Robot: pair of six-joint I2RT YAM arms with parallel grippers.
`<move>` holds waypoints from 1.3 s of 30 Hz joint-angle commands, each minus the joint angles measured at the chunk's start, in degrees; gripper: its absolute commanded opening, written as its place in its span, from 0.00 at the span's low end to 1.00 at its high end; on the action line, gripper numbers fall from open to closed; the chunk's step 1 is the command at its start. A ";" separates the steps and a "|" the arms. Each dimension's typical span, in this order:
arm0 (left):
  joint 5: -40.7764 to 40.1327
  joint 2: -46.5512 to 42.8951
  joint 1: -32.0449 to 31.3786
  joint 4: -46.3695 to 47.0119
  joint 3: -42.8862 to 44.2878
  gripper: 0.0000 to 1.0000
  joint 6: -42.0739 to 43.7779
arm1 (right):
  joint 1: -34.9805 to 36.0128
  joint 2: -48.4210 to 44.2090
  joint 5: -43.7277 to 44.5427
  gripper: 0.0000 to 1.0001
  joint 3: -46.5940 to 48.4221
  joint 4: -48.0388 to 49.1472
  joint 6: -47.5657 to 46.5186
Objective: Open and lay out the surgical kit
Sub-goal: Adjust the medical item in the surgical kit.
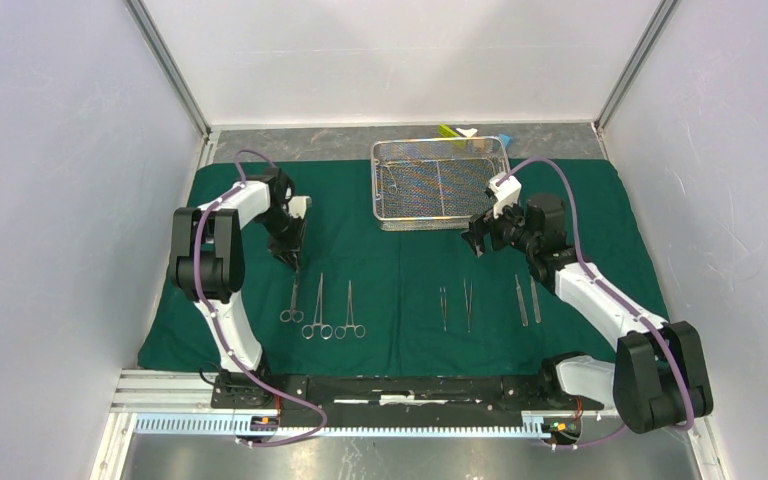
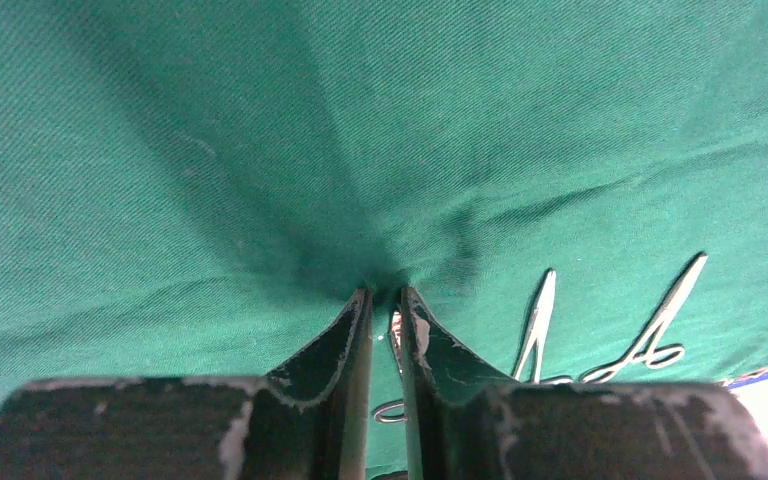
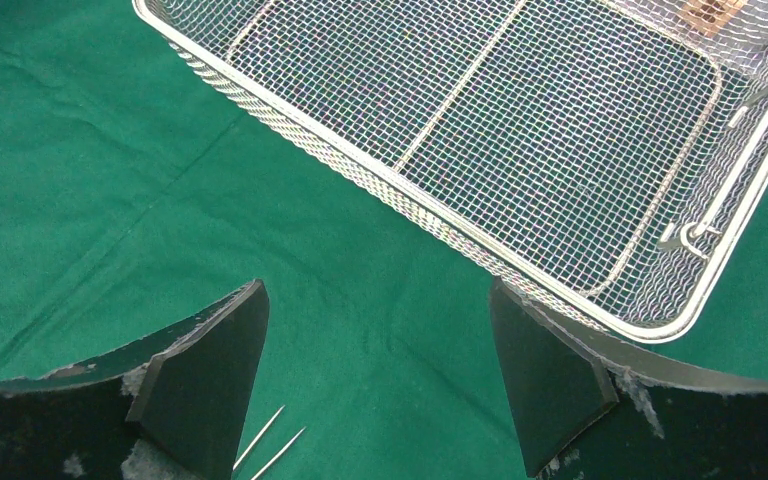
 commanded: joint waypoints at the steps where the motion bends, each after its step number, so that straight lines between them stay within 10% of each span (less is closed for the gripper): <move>1: 0.38 -1.45 -0.64 0.82 -1.07 0.22 -2.01 | -0.35 -1.29 0.01 0.88 -0.63 0.86 -0.50; 39: -3.33 -8.15 -2.70 -2.70 -6.19 0.05 0.75 | -1.15 0.06 -0.78 0.88 -0.68 1.22 0.64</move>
